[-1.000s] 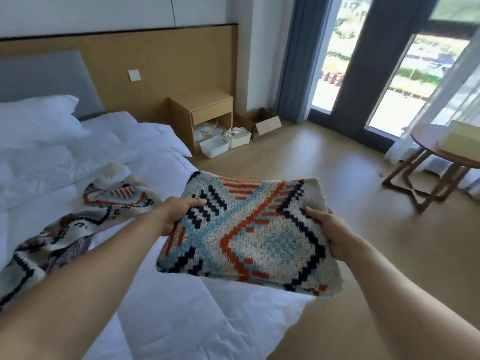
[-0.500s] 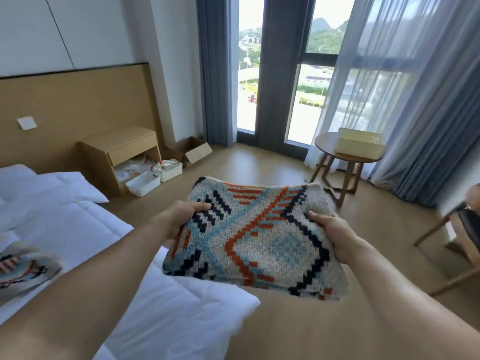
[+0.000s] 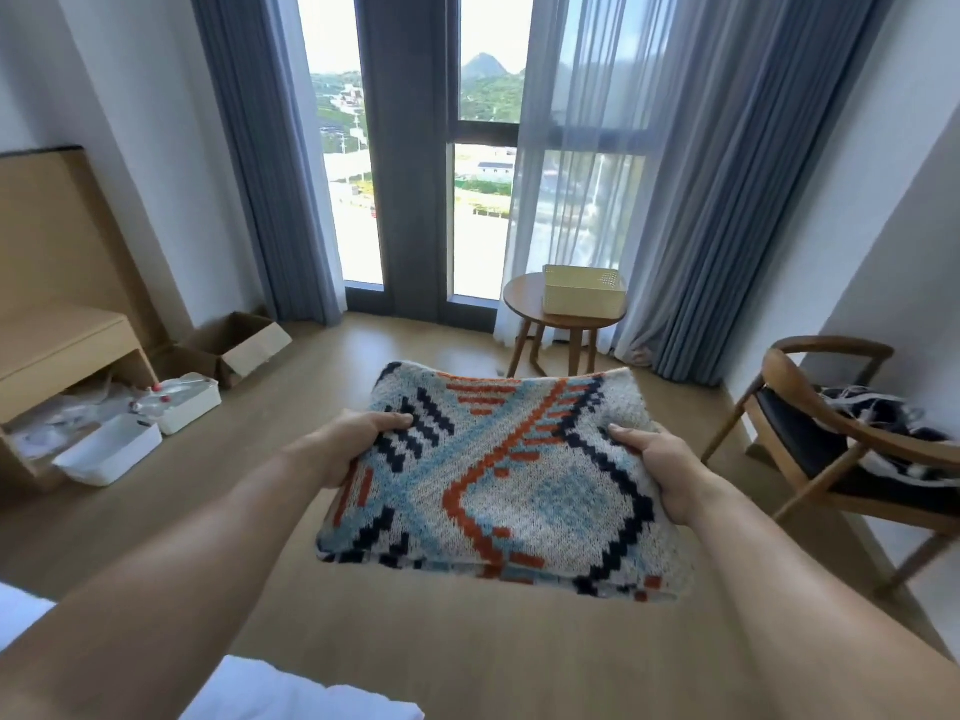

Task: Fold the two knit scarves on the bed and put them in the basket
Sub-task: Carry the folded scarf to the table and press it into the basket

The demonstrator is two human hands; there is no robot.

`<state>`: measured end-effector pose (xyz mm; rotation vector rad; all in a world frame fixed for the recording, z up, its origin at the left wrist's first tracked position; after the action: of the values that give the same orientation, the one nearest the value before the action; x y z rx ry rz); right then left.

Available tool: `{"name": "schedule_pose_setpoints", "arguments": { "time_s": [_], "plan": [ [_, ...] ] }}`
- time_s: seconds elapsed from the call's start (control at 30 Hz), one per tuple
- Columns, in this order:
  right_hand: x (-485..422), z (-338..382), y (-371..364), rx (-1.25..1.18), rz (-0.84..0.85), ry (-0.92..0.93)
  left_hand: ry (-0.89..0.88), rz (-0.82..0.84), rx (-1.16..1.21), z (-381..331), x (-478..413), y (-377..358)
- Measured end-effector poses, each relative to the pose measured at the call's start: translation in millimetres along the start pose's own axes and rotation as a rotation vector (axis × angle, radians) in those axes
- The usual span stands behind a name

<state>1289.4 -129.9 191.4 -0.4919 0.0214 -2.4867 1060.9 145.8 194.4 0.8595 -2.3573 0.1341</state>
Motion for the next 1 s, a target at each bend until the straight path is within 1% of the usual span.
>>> {"name": "schedule_pose_setpoints", "arguments": {
  "time_s": [0.23,0.4,0.47,0.7,0.87,1.0],
  "plan": [
    [-72,36,38,-0.029,-0.088,0.030,-0.005,0.094,-0.021,-61,-90,-40],
    [-131,53,76,-0.054,-0.139,0.019,0.039,0.143,-0.044,-100,-150,-81],
    [-161,62,93,-0.072,-0.151,0.018,0.033,0.138,-0.051,-117,-174,-98],
    [-258,105,142,-0.094,-0.110,0.009,0.026,0.078,-0.023,-178,-242,-151],
    [-322,141,160,-0.064,-0.082,0.014,0.016,0.046,0.002,-222,-288,-174],
    [-377,160,165,-0.061,-0.087,0.006,0.030,0.051,0.014,-251,-335,-183]
  ]
}}
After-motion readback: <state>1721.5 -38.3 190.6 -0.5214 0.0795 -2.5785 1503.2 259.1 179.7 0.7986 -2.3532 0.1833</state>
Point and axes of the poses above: each hand's wrist, its own x-axis away from the middle knuckle, its own y-axis out of the back of the hand, z = x × y, the point moved 9 cm from there along -x, towards the middle knuckle, and after that the axes turned 4 degrees about y, right-handed, at the moved point
